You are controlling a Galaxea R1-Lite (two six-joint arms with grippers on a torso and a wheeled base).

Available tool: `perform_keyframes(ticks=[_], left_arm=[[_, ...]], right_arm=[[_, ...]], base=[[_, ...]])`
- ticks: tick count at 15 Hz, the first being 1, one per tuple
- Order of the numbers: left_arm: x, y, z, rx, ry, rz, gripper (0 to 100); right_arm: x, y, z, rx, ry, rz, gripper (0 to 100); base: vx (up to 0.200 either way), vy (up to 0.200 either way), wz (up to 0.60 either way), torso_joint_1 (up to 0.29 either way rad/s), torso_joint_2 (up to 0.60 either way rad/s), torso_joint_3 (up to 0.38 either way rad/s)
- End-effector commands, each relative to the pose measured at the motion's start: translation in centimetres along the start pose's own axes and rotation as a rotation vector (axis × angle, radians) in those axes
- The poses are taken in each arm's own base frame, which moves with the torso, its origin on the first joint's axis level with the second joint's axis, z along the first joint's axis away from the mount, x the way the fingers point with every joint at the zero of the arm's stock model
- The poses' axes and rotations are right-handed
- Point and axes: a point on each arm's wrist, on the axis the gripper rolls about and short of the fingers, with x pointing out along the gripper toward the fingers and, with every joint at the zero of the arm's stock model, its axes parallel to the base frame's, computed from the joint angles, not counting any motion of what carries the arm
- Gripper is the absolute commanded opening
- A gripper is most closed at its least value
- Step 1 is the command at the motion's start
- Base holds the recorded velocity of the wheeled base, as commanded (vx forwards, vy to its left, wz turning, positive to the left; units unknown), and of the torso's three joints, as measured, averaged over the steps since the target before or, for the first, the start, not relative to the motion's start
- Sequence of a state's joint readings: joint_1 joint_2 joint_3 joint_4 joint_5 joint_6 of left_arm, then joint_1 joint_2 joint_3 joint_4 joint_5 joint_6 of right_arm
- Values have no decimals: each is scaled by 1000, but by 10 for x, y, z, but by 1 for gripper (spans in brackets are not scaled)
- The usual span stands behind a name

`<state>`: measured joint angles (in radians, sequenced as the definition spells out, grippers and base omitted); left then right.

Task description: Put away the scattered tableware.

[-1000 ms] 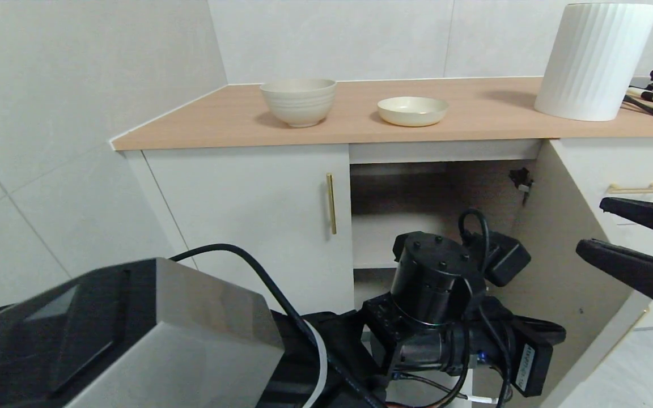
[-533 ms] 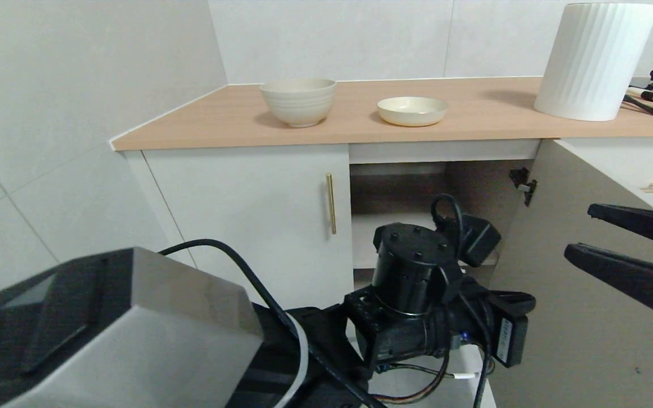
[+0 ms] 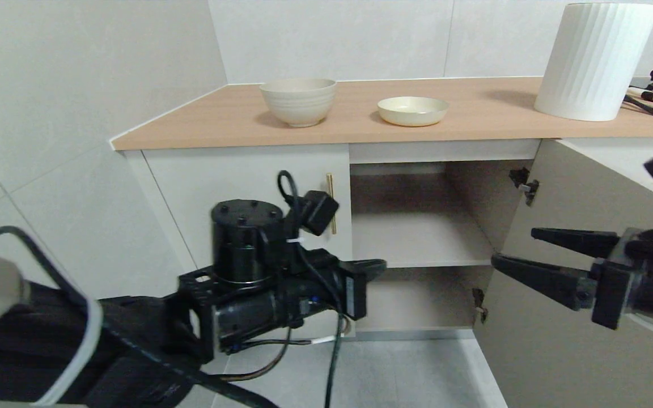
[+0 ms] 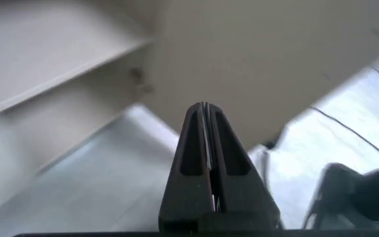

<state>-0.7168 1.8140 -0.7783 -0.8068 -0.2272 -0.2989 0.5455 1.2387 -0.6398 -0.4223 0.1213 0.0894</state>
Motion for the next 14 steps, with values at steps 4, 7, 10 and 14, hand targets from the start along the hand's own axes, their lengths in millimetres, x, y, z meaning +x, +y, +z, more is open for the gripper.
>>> perform_keyframes(ticks=[4,7,10,14], left_arm=[[-125,21,29,-9,-192,205,0],[-148,29,31,-24,-196,292,0],[-164,41,23,-53,-190,377,100],[-170,44,39,-52,-262,433,100]], right_arm=[[79,-23,8,45,127,-74,100],[81,-24,12,92,147,-88,100],[72,-23,15,96,129,-128,100],[75,-25,11,93,157,-207,100]], base=[[0,0,0,0,0,0],[0,0,0,0,0,0],[0,0,0,0,0,0],[0,0,0,0,0,0]])
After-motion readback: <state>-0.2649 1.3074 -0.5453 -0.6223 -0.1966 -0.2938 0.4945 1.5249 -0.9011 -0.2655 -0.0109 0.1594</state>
